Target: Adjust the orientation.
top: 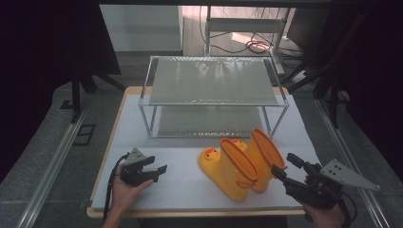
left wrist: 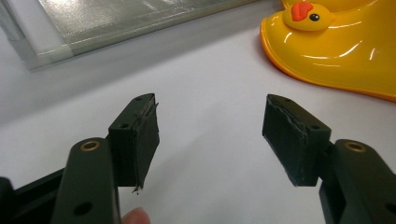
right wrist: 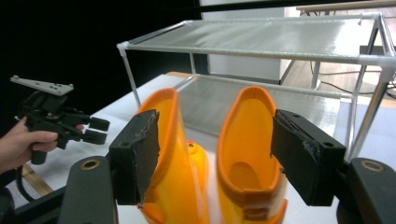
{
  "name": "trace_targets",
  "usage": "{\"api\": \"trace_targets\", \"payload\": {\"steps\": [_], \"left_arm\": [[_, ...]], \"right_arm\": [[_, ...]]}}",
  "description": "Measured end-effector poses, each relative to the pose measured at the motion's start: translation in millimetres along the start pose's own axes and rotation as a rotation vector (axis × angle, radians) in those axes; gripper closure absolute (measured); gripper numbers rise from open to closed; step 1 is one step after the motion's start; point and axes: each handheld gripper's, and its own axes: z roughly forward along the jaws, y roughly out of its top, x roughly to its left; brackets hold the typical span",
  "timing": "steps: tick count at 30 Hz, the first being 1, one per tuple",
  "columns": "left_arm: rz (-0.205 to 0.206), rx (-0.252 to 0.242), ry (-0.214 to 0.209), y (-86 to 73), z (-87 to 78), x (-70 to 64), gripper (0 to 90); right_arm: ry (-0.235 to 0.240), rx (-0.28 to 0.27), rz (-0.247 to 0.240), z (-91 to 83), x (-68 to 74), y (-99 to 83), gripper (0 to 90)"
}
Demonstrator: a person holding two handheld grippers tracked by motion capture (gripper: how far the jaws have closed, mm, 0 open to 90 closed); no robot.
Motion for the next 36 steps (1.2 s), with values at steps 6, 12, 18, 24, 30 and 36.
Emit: {"api": "trace_targets", "payload": {"steps": [6,12,18,24,30,36], "left_arm": [[0.014,0.011,-0.014,1.3,6.6,-5.9,35.8],[0.033,0.019,-0.025,3.6,13.3,-14.0,36.1],[0.037,0.021,-0.026,3.7,14.6,-15.8,36.3],[0.035,0.02,-0.025,3.3,14.4,-15.7,36.4],[0.037,0.022,-0.023,2.8,14.4,-15.7,36.4],[0.037,0.025,-0.02,2.3,14.6,-15.8,36.4]], "right_arm": [[0.005,0.03,-0.003,7.1,-7.7,0.6,33.0],[0.004,0.011,0.009,6.9,-16.0,1.3,38.9],[-0.022,-0.013,0.049,2.4,-41.3,-4.5,51.8],[-0.053,-0.005,0.067,7.4,-65.8,-11.0,64.6],[-0.059,0.086,0.09,37.2,-97.4,-36.1,76.8],[-0.062,0.122,0.109,63.5,-113.6,-56.4,79.0]]}}
